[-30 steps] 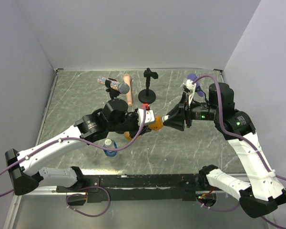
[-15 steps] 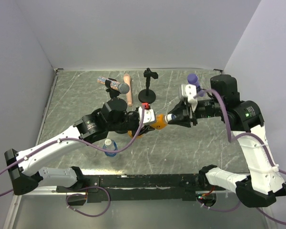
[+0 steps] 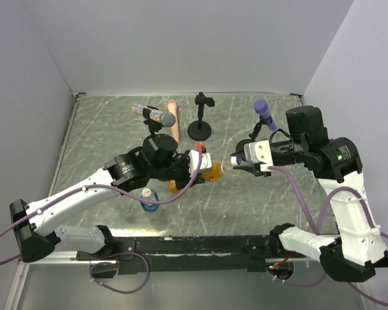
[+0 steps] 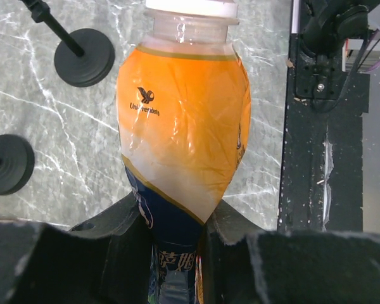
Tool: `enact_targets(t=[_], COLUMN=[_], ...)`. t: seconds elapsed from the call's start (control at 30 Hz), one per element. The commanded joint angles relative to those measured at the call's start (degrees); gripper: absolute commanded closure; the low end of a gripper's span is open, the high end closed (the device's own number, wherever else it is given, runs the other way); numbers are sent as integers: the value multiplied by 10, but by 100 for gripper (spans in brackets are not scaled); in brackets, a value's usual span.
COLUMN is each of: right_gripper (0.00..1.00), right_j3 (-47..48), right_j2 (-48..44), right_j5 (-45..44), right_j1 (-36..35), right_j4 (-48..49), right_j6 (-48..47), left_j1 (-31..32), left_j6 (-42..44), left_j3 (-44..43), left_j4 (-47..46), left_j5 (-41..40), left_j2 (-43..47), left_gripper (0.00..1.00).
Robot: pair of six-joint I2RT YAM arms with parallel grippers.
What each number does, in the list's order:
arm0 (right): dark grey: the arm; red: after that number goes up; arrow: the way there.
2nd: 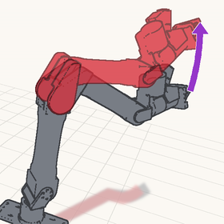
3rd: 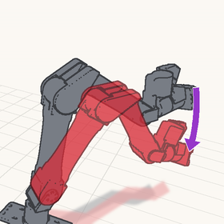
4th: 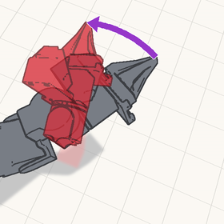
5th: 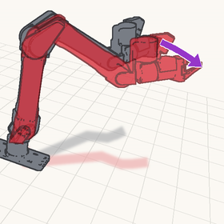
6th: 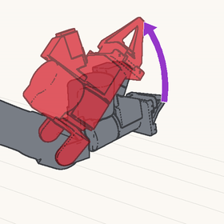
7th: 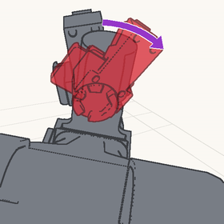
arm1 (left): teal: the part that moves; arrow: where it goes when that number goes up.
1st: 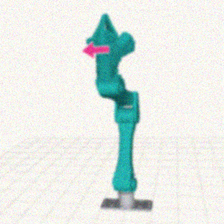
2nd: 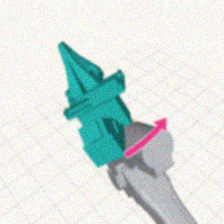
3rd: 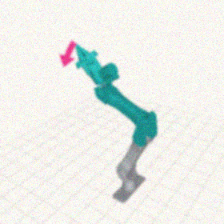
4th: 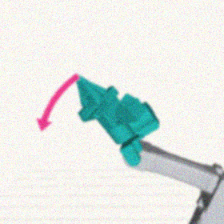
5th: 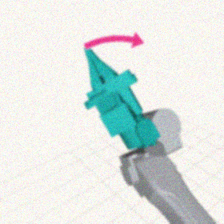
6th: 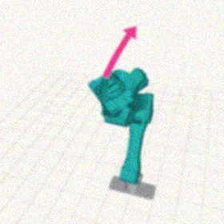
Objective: Unscrew the bottle caps
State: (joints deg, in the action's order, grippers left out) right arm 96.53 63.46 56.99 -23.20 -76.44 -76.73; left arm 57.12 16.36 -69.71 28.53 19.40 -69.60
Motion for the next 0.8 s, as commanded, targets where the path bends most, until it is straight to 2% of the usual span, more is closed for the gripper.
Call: enact_targets(t=[0.0, 0.1, 0.27, 0.4, 0.5, 0.77], right_gripper=[79, 76, 74, 71, 70, 69], right_j3=[-48, -144, -337, -444, -471, -508], right_j2=[-43, -78, -63, -41, 9, 148], right_j5=[-72, -152, -214, -242, -248, -332], right_j1=[35, 103, 196, 277, 315, 322], right_j4=[94, 162, 161, 220, 249, 375], right_j6=[152, 256, 281, 275, 261, 293], left_j1=[-1, -1, -1, -1, -1, -1], left_j6=[0, -7, -30, -53, -62, -84], left_j3=[6, 23, 56, 95, 121, 156], left_j4=[-31, -65, -169, -248, -281, -347], left_j5=[-20, -19, 0, 2, -2, -1], left_j2=[29, 61, 100, 119, 123, 124], left_gripper=[99, 99, 99, 99, 99, 99])
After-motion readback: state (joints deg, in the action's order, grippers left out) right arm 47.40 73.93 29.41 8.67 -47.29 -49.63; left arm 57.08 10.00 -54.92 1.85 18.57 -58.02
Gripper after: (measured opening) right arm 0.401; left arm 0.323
